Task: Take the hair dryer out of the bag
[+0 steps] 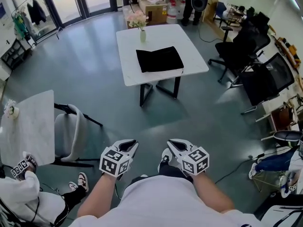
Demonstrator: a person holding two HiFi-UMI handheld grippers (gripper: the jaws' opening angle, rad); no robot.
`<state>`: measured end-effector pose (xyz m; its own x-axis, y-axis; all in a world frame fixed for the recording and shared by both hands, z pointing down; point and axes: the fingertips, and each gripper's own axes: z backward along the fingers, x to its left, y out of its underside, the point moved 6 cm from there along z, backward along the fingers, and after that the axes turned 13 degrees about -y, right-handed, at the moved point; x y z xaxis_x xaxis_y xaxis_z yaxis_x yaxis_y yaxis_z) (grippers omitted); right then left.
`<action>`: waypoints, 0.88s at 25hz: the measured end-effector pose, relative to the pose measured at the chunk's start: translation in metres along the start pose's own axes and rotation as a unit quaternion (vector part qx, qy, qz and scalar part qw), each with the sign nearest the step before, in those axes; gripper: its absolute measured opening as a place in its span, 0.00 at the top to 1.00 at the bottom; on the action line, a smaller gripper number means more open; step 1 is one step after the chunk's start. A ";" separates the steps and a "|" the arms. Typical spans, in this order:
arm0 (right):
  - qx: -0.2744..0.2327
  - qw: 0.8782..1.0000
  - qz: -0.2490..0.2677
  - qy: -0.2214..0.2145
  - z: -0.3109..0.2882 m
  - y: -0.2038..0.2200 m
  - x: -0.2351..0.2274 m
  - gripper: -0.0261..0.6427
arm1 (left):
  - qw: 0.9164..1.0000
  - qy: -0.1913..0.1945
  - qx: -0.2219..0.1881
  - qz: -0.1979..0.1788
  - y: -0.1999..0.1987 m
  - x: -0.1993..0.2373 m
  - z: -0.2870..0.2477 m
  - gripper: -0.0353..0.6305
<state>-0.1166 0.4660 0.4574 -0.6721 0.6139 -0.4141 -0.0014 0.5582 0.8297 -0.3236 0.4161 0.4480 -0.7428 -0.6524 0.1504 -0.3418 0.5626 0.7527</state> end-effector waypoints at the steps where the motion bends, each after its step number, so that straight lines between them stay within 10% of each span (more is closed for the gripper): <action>1: 0.001 1.000 0.000 -0.003 0.000 -0.005 -0.010 0.94 | 1.000 -0.001 -0.001 0.003 -0.008 -0.001 -0.008 0.87; 13: -0.014 1.000 0.024 -0.007 0.033 -0.075 -0.143 0.94 | 1.000 -0.004 -0.026 -0.010 -0.116 -0.033 -0.113 0.87; 22: -0.003 1.000 0.006 -0.020 0.046 -0.068 -0.189 0.94 | 0.999 0.005 0.016 -0.031 -0.126 -0.060 -0.164 0.87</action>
<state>0.0442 0.3374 0.4619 -0.6422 0.6426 -0.4179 0.0032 0.5474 0.8369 -0.1415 0.3014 0.4497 -0.7138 -0.6915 0.1114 -0.4051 0.5374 0.7397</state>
